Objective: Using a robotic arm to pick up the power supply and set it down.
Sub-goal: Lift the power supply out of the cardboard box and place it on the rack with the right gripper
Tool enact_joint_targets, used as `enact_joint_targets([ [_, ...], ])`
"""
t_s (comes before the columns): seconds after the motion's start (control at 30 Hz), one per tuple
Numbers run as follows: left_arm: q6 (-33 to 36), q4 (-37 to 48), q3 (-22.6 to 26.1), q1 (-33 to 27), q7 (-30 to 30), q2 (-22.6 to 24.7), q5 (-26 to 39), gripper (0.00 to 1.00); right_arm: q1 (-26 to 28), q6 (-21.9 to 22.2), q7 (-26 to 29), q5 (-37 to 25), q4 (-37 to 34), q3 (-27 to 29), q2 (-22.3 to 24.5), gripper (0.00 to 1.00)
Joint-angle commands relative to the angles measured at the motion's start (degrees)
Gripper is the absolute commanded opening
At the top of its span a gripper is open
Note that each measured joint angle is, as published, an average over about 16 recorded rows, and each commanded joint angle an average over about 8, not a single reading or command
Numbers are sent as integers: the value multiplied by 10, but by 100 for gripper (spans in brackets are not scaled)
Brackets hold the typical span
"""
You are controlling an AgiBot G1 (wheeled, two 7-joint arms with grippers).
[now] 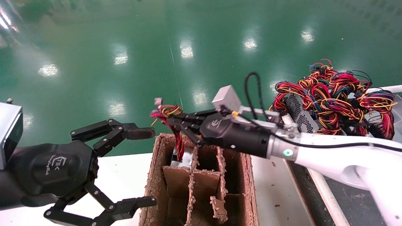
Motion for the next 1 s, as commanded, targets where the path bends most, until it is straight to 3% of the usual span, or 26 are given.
enact_joint_targets([
  [0.03, 0, 0, 0, 0, 0, 0, 0, 100, -3, 1, -2, 8, 13, 8, 11, 0],
  [0.5, 0, 0, 0, 0, 0, 0, 0, 100, -19, -18, 83, 98, 153, 84, 153, 0],
  [0.77, 0, 0, 1, 0, 0, 0, 0, 100, -22, -33, 116, 131, 199, 124, 244, 0],
  [1.0, 0, 0, 1, 0, 0, 0, -1, 100, -39, -75, 135, 165, 210, 156, 325, 0],
])
